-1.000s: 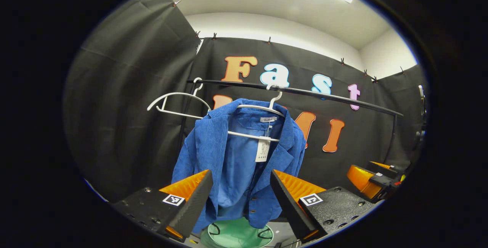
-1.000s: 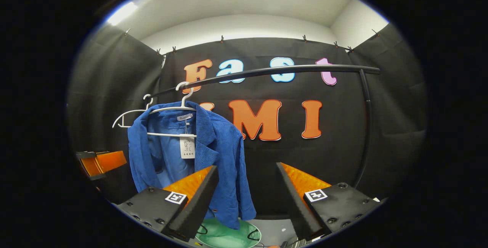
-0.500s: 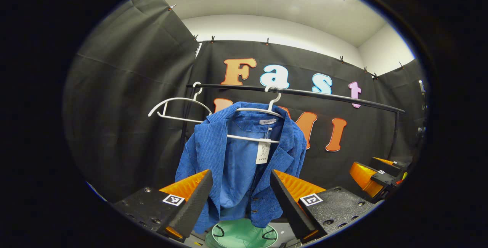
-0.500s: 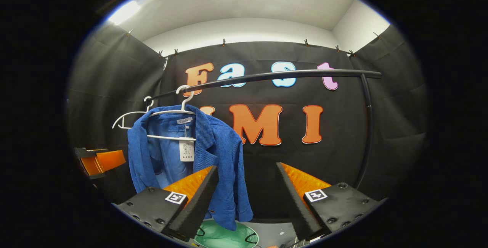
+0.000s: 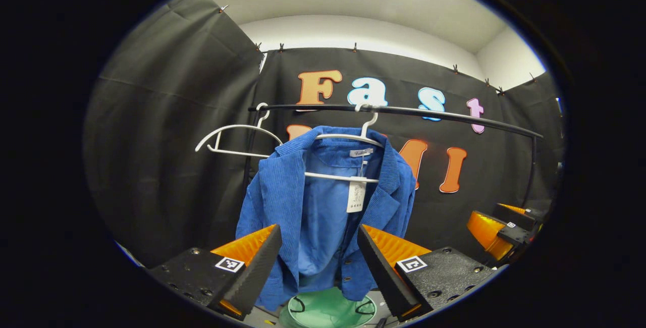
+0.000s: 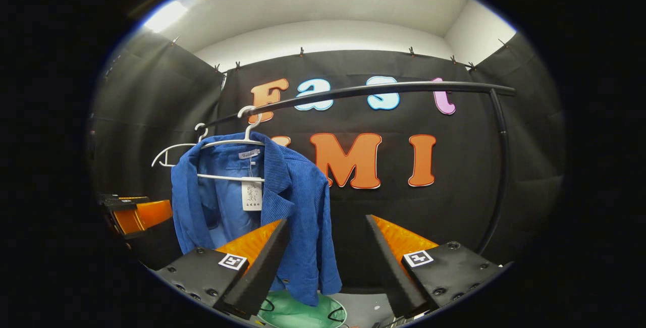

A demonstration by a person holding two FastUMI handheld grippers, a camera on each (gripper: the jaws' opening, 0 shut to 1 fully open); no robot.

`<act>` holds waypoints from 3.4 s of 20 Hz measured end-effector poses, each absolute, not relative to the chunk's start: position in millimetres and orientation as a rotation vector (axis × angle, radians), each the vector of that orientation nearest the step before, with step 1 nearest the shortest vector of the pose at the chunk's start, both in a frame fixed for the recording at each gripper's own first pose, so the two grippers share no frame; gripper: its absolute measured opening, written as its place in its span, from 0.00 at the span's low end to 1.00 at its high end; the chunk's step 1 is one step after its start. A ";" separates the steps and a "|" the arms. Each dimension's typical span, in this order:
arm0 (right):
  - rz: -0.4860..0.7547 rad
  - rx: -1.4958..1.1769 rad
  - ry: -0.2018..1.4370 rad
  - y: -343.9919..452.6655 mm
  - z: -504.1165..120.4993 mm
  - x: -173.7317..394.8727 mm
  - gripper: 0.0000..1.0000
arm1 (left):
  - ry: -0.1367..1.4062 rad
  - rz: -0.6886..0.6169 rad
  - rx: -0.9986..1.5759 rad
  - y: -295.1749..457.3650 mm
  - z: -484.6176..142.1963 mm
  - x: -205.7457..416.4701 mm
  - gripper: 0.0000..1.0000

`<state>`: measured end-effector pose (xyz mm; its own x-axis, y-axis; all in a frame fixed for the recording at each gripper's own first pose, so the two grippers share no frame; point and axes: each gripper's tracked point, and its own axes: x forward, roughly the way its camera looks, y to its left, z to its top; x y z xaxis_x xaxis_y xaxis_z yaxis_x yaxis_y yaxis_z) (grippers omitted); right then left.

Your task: Grasp the clothes on the hanger with both hands and then place them into the laundry hamper below.

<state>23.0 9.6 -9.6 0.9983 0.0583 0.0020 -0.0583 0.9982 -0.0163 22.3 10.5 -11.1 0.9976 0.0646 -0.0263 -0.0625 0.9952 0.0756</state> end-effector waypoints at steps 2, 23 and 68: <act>0.073 -0.015 0.011 19.8 -14.0 30.1 0.94 | 0.033 0.078 0.077 22.0 -11.8 29.7 0.92; 0.069 -0.025 0.064 91.6 -45.5 107.3 0.94 | 0.118 0.053 0.099 86.5 -48.5 130.2 0.95; 0.347 0.502 0.111 95.2 -50.0 207.8 0.18 | 0.061 -0.143 0.061 132.4 27.0 130.0 0.05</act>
